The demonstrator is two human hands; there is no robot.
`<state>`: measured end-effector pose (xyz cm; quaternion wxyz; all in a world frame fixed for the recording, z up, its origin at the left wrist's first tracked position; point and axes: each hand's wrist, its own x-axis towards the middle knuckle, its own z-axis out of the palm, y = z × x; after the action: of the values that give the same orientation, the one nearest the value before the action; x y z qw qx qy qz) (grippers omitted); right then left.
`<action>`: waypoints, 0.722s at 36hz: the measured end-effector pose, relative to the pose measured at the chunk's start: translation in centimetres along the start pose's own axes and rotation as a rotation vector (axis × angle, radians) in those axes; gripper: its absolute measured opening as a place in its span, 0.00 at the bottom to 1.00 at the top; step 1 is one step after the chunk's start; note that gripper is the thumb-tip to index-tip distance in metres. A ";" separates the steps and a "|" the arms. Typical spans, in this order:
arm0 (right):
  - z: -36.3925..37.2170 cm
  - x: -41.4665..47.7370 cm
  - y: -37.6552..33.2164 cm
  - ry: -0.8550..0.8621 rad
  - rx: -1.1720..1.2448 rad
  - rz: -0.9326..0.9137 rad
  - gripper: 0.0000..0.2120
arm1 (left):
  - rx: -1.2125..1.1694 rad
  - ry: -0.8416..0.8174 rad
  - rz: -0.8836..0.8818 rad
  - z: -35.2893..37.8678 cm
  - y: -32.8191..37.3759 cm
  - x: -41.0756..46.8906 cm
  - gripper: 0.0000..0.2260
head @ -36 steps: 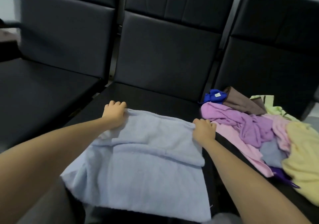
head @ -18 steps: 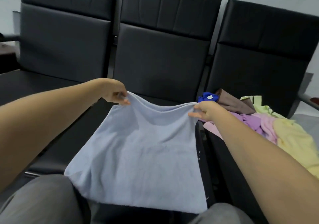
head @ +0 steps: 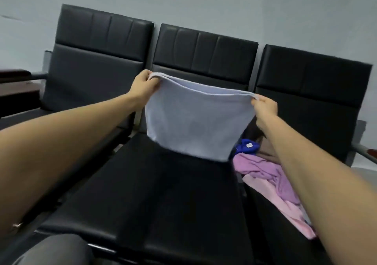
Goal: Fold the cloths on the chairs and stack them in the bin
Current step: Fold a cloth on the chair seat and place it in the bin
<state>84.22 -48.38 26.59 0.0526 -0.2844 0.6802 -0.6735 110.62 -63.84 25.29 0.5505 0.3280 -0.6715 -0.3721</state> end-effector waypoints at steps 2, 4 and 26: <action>-0.7 -0.2 0.5 -0.011 -0.078 -0.007 0.15 | 0.048 -0.066 0.021 -0.7 -0.3 -0.4 0.07; -1.7 -1.0 1.9 -0.055 -0.170 0.000 0.15 | 0.102 -0.163 0.008 -1.4 -0.9 -1.2 0.03; -7.1 -9.5 7.9 -1.328 -1.077 0.708 0.07 | 0.987 -1.284 -0.692 -6.1 -4.9 -8.5 0.06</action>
<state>86.44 -38.29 16.80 0.4951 -0.3736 0.7792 0.0902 118.31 -59.95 17.61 -0.2815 0.4409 -0.7984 -0.2980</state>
